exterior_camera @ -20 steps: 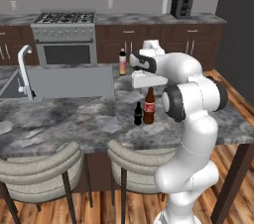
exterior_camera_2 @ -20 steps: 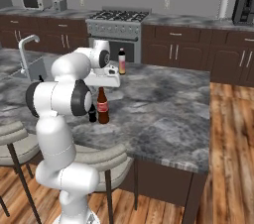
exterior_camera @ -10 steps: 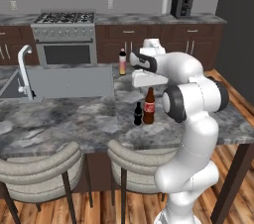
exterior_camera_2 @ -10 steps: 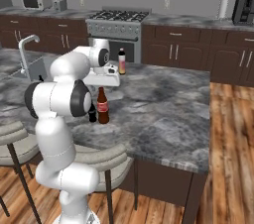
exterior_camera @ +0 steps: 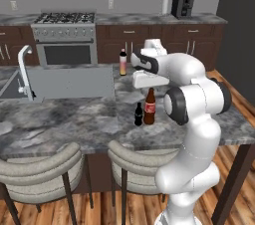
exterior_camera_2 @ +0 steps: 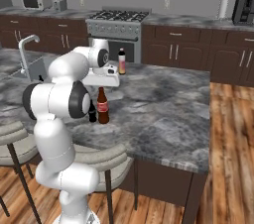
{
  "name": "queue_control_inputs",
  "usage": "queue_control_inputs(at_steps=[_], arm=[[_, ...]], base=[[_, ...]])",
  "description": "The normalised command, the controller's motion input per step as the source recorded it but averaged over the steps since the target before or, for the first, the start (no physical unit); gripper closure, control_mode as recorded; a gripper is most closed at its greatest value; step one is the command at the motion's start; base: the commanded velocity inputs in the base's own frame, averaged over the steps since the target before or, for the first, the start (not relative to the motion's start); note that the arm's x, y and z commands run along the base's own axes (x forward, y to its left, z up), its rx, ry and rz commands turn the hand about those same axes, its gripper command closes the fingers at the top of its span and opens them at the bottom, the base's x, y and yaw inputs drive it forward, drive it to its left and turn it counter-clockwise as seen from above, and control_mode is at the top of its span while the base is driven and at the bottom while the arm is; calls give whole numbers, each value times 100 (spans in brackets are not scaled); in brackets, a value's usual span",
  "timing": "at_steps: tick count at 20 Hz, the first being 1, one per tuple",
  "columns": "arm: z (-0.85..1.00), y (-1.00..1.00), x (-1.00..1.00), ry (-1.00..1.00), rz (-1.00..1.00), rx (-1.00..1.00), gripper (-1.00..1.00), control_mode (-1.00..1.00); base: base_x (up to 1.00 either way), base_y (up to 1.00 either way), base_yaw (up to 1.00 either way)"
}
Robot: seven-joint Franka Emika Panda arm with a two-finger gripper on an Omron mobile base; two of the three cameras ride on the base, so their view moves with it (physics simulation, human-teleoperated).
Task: Place the large bottle from the dining counter next to the other large bottle outside the sink, and place the small bottle from the dining counter next to the other small bottle inside the sink.
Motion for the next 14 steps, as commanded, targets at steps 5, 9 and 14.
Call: queue_control_inputs(at_steps=[5, 9, 14], arm=[[0, 0, -9, 0, -1, 0, -100, -100], [0, 0, 0, 0, 0, 0, -100, -100], [0, 0, 0, 0, 0, 0, -100, -100]], base=[[0, 0, 0], [0, 0, 0], [0, 0, 0]])
